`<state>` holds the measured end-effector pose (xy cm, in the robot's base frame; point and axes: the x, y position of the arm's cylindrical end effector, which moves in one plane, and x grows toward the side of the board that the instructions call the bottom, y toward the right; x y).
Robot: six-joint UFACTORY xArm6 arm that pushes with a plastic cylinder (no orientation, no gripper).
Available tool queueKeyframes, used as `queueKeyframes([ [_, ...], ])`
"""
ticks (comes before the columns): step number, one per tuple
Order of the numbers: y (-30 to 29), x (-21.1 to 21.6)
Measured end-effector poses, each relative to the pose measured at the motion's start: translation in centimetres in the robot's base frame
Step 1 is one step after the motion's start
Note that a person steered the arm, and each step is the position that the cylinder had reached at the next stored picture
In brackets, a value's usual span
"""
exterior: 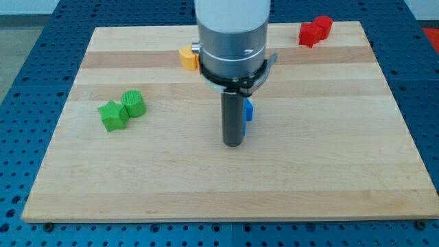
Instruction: Move the arm right to the yellow hexagon
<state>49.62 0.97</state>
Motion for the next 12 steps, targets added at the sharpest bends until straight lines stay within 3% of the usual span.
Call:
queueKeyframes([
  [3,0.2,4.1],
  [5,-0.1,4.3],
  [6,-7.8,5.4],
  [7,-12.9,4.0],
  [8,-12.9,0.2],
  [12,-2.6,-15.8],
])
